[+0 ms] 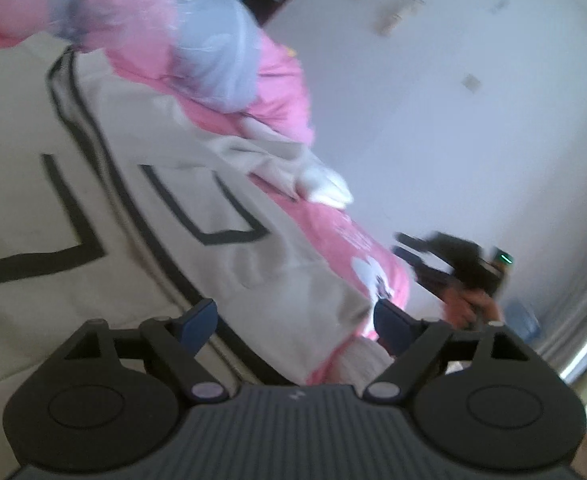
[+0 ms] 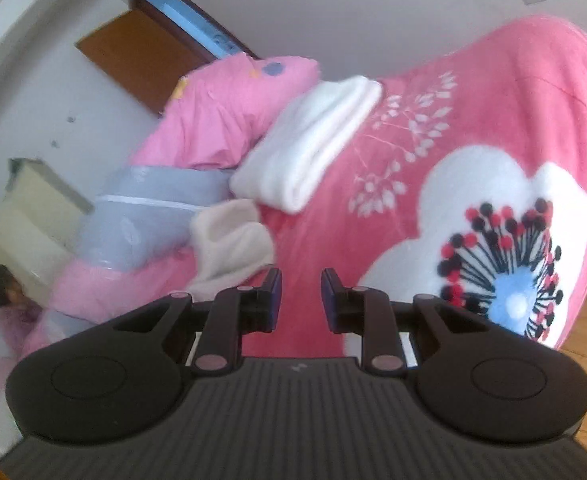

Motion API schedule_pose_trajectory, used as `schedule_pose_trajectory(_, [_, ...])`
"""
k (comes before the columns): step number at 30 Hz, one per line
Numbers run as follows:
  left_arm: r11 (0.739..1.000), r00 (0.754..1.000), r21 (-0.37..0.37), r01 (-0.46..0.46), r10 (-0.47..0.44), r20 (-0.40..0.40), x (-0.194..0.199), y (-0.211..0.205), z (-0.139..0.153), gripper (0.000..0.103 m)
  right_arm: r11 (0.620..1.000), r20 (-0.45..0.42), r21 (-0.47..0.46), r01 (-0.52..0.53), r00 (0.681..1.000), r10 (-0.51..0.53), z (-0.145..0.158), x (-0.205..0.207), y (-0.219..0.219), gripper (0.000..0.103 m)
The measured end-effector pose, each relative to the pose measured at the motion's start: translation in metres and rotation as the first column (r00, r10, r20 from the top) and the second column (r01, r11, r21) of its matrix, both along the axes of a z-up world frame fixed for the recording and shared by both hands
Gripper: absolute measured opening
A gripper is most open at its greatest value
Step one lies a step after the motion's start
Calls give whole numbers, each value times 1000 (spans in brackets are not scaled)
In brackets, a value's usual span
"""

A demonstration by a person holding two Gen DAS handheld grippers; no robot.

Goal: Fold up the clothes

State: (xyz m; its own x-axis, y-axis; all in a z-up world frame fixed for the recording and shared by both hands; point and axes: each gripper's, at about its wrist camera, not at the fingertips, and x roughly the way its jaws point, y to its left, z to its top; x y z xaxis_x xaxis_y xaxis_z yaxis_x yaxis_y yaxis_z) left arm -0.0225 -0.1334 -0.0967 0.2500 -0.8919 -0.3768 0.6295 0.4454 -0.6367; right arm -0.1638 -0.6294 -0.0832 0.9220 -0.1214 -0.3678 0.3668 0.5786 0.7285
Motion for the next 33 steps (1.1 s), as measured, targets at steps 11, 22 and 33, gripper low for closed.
schedule_pose_trajectory(11, [982, 998, 179, -64, 62, 17, 12, -24, -14, 36, 924, -39, -42, -379, 925, 378, 3, -24, 105, 24])
schedule_pose_trajectory(22, [979, 997, 191, -72, 71, 9, 21, -27, -10, 28, 889, -171, -57, -454, 882, 440, -10, -15, 129, 24])
schedule_pose_trajectory(33, [977, 998, 203, -66, 59, 37, 14, -37, -5, 35, 905, -169, -2, -424, 893, 418, -29, -7, 127, 24])
